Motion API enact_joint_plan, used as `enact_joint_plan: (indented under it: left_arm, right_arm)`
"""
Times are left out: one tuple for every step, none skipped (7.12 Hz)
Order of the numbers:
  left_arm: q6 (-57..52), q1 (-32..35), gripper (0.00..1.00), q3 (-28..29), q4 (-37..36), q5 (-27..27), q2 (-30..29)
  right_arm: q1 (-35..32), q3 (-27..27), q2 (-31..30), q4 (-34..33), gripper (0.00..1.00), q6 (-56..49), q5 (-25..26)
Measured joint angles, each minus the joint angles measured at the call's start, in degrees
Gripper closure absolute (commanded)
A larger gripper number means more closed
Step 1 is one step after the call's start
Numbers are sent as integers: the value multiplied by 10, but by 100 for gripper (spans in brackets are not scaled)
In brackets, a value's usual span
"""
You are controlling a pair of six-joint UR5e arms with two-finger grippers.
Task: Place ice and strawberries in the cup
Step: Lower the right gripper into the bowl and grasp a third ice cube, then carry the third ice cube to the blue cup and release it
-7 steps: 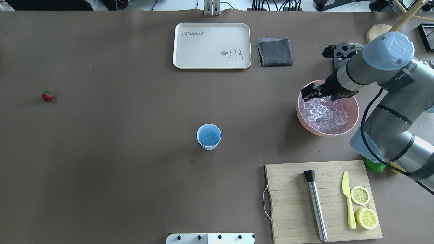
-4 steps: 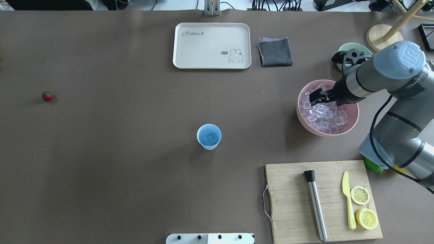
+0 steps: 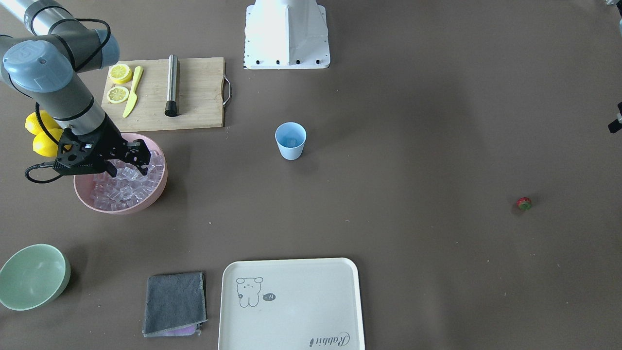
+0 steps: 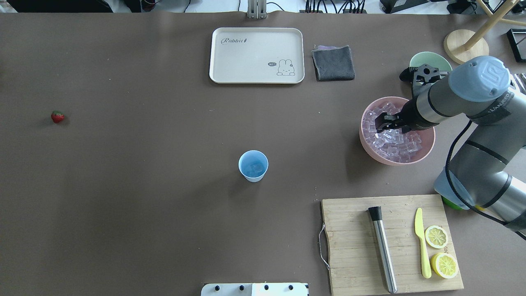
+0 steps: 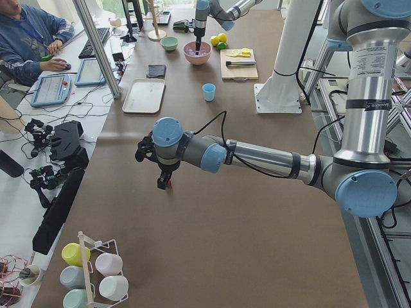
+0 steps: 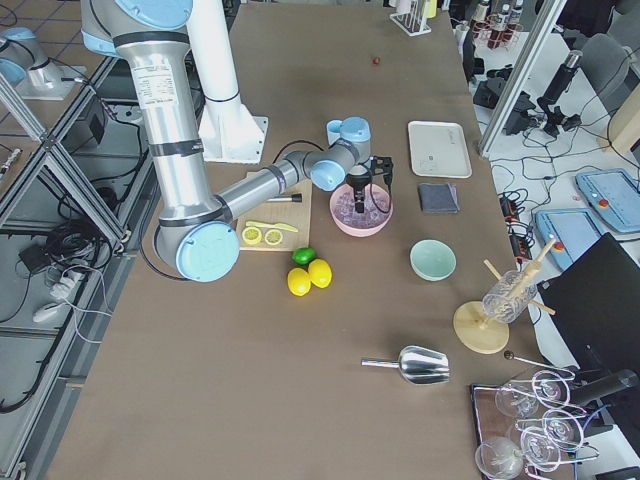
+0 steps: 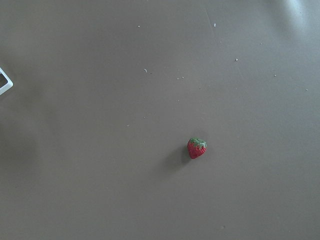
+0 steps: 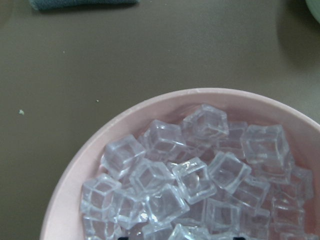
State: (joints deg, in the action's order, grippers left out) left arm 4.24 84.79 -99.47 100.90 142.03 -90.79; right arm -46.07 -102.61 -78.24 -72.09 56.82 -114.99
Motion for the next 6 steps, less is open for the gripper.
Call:
enact_joint_plan:
  left_arm:
    - [2,-2,2,0,0,0,0]
    - [3,-2,2,0,0,0,0]
    - [4,-2,2,0,0,0,-1]
    - [5,-4,2,0,0,0,-2]
    - [6,-6,2,0,0,0,-2]
    - [7,-8,2,1,0,0,-3]
  right_arm:
    - [3,0,0,0,100,-2,2]
    - [5,-3,0,-2,100,-5,3]
    - [6,-12,2,-7,100,-8,1]
    - [7,-26,8,-20,100,-9,-4]
    - [6,-50,25,-60,100,-7,-10]
    - [8,-70,65,-124,100,-2,-13]
